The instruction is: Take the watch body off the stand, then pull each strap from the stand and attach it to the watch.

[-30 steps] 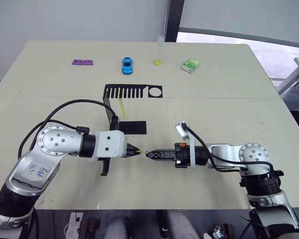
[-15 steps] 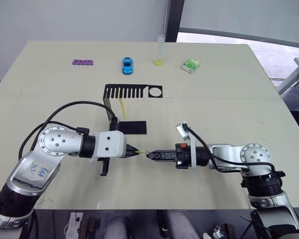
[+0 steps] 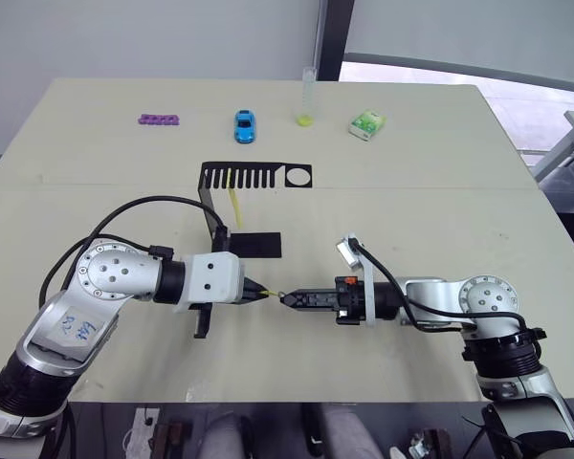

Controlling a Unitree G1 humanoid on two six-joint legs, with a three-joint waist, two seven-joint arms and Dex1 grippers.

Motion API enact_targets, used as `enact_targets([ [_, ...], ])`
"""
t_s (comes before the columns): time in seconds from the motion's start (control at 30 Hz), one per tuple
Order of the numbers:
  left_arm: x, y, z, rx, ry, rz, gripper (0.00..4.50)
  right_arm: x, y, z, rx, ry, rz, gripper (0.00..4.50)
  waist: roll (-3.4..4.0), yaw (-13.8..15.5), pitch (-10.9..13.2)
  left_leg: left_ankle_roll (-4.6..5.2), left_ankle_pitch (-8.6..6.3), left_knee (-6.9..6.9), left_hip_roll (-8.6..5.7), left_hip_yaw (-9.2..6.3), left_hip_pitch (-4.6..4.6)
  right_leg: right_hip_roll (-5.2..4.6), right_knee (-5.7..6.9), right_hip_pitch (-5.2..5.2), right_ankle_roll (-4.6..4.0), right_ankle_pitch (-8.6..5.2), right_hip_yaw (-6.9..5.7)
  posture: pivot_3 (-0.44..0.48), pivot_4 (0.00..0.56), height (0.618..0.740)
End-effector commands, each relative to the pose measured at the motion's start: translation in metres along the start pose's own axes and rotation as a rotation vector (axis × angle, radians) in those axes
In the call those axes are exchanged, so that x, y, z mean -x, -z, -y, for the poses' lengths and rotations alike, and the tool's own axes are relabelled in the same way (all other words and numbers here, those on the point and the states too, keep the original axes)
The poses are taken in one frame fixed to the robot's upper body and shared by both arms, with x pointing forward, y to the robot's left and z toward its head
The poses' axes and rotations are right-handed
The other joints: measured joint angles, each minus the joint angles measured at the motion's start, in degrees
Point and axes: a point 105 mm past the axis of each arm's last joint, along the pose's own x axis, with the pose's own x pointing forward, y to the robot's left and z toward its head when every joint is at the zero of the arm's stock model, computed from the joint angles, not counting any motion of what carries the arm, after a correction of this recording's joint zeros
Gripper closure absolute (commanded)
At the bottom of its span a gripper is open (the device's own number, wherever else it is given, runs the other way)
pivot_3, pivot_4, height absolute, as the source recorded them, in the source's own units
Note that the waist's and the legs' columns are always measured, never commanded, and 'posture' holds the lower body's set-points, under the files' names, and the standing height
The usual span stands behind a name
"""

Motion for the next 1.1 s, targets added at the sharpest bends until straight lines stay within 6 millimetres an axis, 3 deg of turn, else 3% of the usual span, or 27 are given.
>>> enact_targets([
  [0.03,-0.001,-0.007,-0.001,-0.037,-0.008,0.014,4.5,0.001,0.0,-0.01,0.023,-0.032,0.005,2.9,0.0,-0.02,0.0,0.0,0.0,0.0,0.0,0.0,0.0,0.0,0.0,0.0,0.0,0.0,0.0,0.0,0.15,0.74],
  [1.1,-0.018,-0.017,-0.001,-0.128,0.019,0.018,4.5,-0.003,0.001,-0.014,0.013,-0.049,-0.016,2.9,0.0,0.01,0.0,0.0,0.0,0.02,0.0,0.0,0.0,0.0,0.01,0.0,0.0,0.0,0.0,0.0,0.15,0.74],
])
